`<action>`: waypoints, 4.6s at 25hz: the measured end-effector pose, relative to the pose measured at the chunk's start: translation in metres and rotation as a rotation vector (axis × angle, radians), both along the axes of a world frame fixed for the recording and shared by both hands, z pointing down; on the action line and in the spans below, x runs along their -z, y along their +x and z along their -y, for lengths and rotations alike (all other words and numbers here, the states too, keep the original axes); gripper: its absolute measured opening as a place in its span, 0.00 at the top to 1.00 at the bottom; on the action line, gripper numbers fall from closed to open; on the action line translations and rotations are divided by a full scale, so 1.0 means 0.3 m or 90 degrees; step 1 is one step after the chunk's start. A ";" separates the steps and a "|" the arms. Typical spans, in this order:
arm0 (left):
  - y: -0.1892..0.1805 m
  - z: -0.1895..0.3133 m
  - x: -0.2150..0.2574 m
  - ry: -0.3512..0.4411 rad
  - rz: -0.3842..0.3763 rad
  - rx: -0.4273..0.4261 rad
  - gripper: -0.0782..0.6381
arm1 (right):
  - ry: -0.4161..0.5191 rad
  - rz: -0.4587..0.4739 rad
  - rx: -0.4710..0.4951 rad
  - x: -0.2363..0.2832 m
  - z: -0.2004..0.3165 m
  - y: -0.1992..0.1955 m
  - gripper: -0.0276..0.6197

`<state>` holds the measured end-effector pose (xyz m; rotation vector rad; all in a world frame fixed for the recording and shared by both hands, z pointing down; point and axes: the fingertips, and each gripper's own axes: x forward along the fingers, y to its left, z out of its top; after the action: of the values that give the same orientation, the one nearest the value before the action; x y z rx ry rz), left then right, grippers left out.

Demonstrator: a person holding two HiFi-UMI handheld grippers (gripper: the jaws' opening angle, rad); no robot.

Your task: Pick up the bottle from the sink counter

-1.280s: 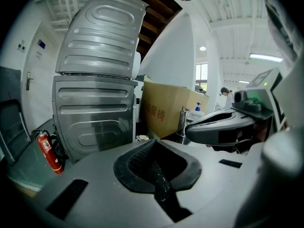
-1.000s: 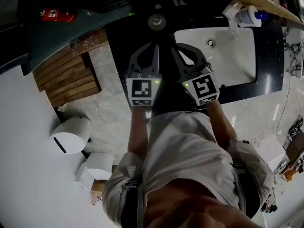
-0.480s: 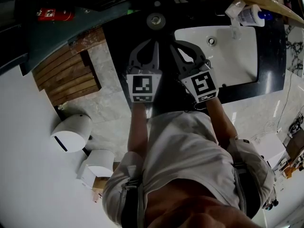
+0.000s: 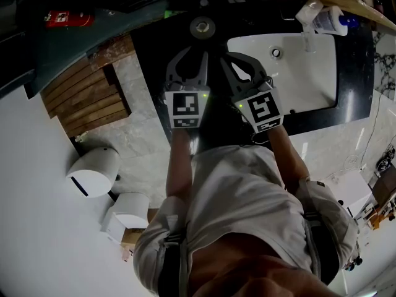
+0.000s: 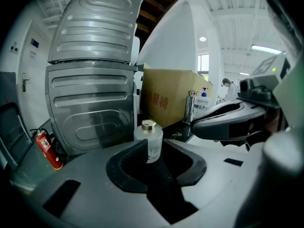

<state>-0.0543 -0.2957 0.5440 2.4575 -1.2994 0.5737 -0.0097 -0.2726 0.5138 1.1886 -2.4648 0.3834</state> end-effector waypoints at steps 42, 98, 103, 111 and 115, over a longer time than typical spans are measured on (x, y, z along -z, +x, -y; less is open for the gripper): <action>0.078 0.186 -0.145 -0.023 0.011 -0.027 0.41 | -0.026 -0.008 -0.024 -0.066 0.010 0.046 0.97; 0.080 0.132 -0.122 -0.011 -0.004 -0.021 0.43 | 0.007 -0.022 -0.060 0.015 -0.058 0.095 0.97; 0.064 0.097 -0.069 0.000 -0.009 -0.025 0.43 | 0.022 -0.011 -0.064 0.048 -0.070 0.089 0.97; 0.032 0.028 0.019 0.017 -0.012 -0.029 0.43 | 0.044 0.022 -0.066 0.112 -0.096 0.068 0.97; 0.019 -0.013 0.071 0.029 -0.018 -0.029 0.43 | 0.052 0.011 -0.065 0.131 -0.116 0.061 0.97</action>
<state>-0.0487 -0.2918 0.5226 2.5285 -1.2625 0.5237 0.0087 -0.2377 0.4744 1.3539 -2.4614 0.3250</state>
